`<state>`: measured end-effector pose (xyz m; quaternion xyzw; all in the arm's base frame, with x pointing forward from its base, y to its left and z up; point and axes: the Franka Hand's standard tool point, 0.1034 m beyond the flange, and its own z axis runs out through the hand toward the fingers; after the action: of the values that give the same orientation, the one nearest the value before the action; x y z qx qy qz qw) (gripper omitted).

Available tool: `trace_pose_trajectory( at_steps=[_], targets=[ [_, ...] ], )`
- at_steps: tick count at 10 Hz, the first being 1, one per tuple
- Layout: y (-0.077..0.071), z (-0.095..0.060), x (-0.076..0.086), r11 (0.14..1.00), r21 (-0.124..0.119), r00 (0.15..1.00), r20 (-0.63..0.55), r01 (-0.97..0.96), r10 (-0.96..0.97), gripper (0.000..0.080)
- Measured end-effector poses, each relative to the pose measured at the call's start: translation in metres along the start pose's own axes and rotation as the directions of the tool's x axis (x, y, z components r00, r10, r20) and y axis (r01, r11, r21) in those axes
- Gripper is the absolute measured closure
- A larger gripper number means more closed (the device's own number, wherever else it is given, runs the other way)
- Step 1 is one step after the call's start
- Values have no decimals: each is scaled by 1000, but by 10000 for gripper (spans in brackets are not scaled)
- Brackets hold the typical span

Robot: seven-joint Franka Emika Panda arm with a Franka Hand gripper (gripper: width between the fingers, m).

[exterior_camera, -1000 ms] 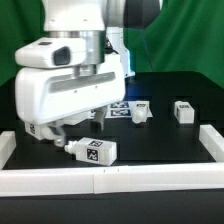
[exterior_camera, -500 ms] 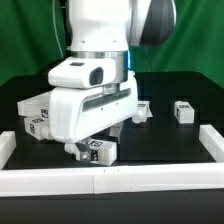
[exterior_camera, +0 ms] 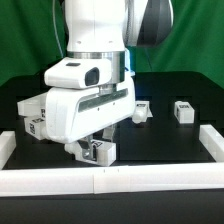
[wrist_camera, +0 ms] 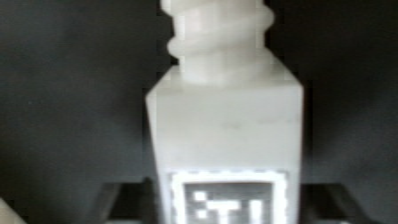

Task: Assemble one leg

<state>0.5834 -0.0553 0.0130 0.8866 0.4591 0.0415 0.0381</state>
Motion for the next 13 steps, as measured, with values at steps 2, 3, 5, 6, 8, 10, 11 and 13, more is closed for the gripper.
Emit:
trace_pose_trajectory(
  at_steps=[2, 3, 5, 6, 8, 10, 11, 13],
  targets=[
    [0, 0, 0, 1000, 0, 1000, 0, 0, 0, 514],
    [1, 0, -2, 1000, -1, 1000, 1, -1, 1, 514],
    [19, -1, -37, 997, 0, 997, 17, 77, -77, 514],
    [26, 0, -55, 996, 3, 996, 23, 84, -84, 514],
    [32, 1, -70, 998, -5, 998, 23, 61, -60, 514],
    [32, 1, -69, 998, -9, 998, 21, 59, -59, 514],
    [32, 1, -67, 998, -9, 998, 19, 61, -61, 514],
    [33, 1, -68, 998, -10, 998, 19, 60, -59, 514]
  ],
)
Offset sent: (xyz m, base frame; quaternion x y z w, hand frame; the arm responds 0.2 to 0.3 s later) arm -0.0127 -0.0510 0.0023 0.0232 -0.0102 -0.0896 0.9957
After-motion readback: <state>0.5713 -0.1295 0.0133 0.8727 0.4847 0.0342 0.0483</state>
